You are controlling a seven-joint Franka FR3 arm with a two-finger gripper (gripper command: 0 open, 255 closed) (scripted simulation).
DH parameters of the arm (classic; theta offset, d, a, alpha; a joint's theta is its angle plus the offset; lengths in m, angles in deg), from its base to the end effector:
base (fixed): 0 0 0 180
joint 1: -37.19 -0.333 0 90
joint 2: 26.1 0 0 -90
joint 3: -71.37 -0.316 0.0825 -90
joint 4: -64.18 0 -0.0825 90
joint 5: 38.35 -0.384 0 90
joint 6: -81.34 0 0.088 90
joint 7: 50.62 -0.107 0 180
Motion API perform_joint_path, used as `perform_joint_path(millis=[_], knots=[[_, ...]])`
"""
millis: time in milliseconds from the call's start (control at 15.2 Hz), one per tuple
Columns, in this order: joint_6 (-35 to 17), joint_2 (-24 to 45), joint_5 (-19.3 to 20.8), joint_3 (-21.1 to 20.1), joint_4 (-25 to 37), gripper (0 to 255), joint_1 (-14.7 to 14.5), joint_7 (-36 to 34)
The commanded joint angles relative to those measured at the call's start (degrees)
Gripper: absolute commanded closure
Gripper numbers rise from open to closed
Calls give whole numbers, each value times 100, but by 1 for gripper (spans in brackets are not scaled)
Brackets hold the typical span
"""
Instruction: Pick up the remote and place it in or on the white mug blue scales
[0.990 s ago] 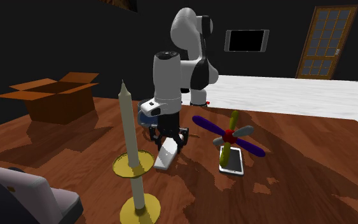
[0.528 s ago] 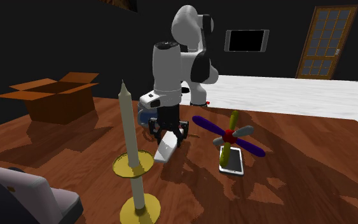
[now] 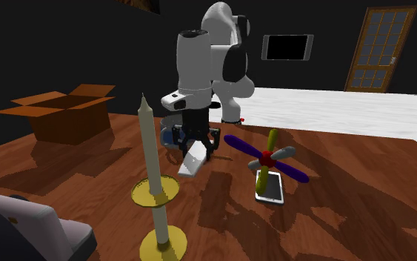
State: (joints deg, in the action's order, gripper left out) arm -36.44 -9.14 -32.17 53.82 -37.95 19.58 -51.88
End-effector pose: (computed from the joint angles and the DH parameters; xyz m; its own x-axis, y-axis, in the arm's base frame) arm 0.5273 0.3479 0.3954 0.8079 0.5893 -0.0076 0.5893 -0.8079 0.0071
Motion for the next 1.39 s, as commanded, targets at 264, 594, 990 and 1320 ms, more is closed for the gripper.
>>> perform_joint_path(millis=[264,594,990,1320], knots=[[420,-155,-65,-21,273,255,12,45],[773,-246,-104,-34,540,255,14,74],[1211,-314,-135,-46,913,255,9,98],[1246,-734,-275,5,554,255,179,335]])
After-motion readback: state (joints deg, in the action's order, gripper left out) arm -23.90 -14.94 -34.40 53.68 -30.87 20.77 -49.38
